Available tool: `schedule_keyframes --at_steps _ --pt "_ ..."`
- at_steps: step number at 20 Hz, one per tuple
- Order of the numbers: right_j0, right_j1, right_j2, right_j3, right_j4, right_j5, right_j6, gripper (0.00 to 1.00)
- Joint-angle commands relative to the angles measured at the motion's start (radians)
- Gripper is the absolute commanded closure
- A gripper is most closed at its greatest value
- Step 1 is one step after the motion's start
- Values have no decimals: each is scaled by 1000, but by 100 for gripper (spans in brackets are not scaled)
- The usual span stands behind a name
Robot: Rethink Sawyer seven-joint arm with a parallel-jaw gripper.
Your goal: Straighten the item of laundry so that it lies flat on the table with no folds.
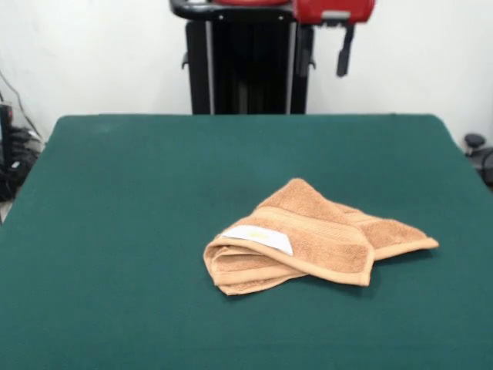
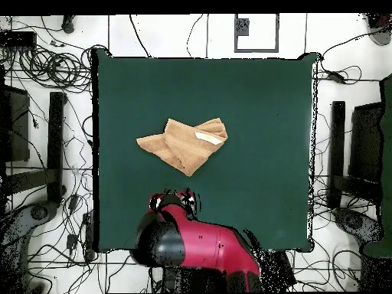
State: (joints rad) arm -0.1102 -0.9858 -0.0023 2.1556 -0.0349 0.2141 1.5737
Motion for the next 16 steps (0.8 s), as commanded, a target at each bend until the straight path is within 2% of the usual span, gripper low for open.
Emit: schedule_keyframes --at_steps 1,6,10,13,16 --pt "-16 169 113 -49 14 -11 137 0" --pt "-24 207 137 -89 66 83 148 0" --pt "-22 259 136 -168 90 187 134 0" --pt "-18 302 133 -236 84 209 114 0" --pt "-14 315 131 -259 81 222 116 0"
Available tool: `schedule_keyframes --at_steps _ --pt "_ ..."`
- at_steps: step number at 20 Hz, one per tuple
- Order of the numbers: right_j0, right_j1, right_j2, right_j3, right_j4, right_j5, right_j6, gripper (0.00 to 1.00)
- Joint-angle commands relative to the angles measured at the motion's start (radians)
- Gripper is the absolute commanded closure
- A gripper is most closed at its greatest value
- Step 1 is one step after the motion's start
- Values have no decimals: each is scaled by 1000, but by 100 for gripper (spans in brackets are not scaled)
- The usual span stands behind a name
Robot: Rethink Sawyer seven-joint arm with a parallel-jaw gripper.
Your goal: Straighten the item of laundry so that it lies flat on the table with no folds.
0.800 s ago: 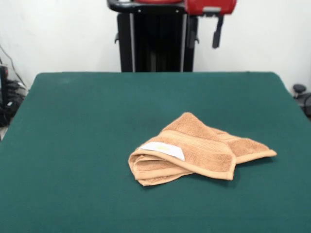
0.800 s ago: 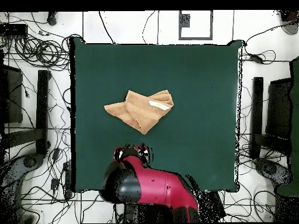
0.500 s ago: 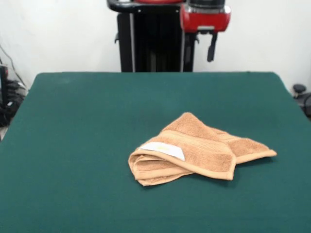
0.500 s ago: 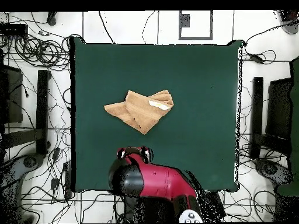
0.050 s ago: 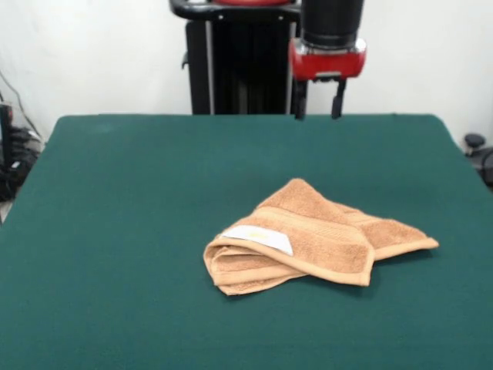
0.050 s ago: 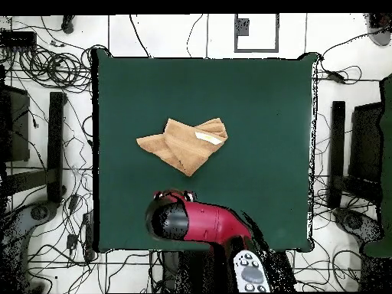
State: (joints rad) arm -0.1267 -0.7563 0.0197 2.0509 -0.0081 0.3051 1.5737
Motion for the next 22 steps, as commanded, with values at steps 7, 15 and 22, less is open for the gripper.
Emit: schedule_keyframes --at_steps 7,15,22 --pt "73 147 41 -232 106 292 226 0" --pt "112 224 -12 -446 90 555 240 0" --pt "107 289 -30 -577 88 813 282 0"
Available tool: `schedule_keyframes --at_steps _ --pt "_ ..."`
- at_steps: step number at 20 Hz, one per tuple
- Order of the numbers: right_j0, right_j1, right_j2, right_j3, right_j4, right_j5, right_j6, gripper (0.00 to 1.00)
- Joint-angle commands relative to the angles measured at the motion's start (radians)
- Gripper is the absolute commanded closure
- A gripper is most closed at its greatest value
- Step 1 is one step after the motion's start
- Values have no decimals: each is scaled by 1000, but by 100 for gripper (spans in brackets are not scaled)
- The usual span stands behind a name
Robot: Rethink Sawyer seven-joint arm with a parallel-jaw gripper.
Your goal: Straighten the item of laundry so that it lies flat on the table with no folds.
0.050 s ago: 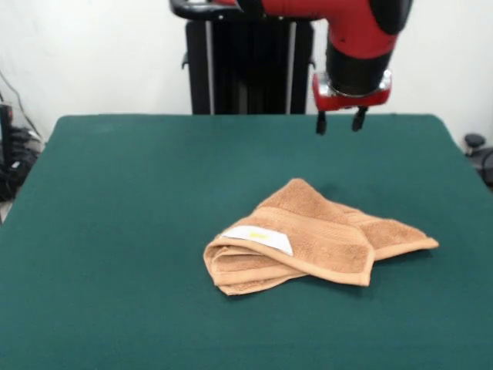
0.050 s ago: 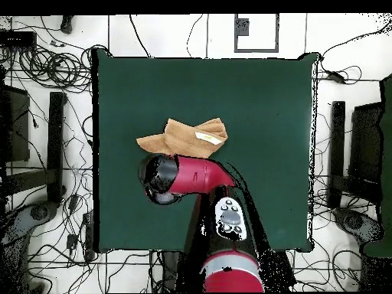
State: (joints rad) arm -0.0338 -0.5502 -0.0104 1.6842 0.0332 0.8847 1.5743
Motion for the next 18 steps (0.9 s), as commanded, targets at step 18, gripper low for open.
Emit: schedule_keyframes --at_steps 18 --pt "-10 -4 -2 -170 -142 -140 95 0"
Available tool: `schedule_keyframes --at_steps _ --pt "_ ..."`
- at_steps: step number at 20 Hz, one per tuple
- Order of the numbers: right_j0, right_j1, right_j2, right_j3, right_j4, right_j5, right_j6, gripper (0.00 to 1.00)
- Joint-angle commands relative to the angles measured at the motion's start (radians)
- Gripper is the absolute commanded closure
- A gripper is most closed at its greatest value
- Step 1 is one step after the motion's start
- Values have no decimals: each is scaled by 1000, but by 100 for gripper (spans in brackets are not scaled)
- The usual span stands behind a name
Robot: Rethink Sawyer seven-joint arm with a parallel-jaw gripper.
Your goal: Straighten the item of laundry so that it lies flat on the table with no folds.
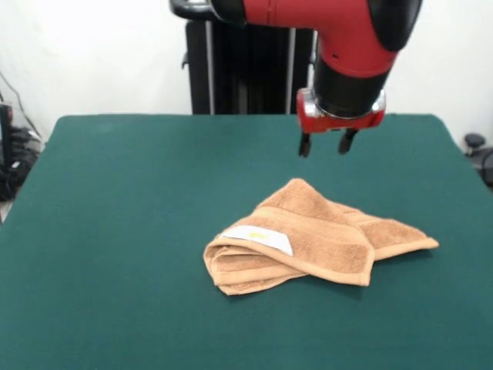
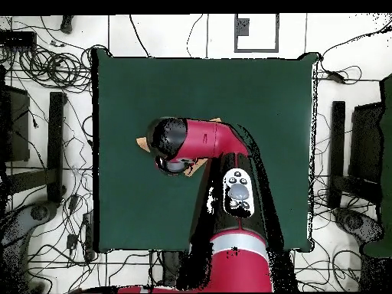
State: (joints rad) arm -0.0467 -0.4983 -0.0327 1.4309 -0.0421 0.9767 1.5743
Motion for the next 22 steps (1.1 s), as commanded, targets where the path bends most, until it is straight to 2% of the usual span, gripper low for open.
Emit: schedule_keyframes --at_steps 1,6,8,13,18,22 --pt "8 -93 20 139 -76 -286 104 0" --pt "23 -167 5 255 -108 -437 153 0" --pt "52 -193 -23 303 -114 -497 207 0" --pt "131 -232 -102 410 -70 -592 330 0" --pt "126 -242 -95 479 1 -628 329 0" --pt "43 -232 9 540 39 -691 259 0"
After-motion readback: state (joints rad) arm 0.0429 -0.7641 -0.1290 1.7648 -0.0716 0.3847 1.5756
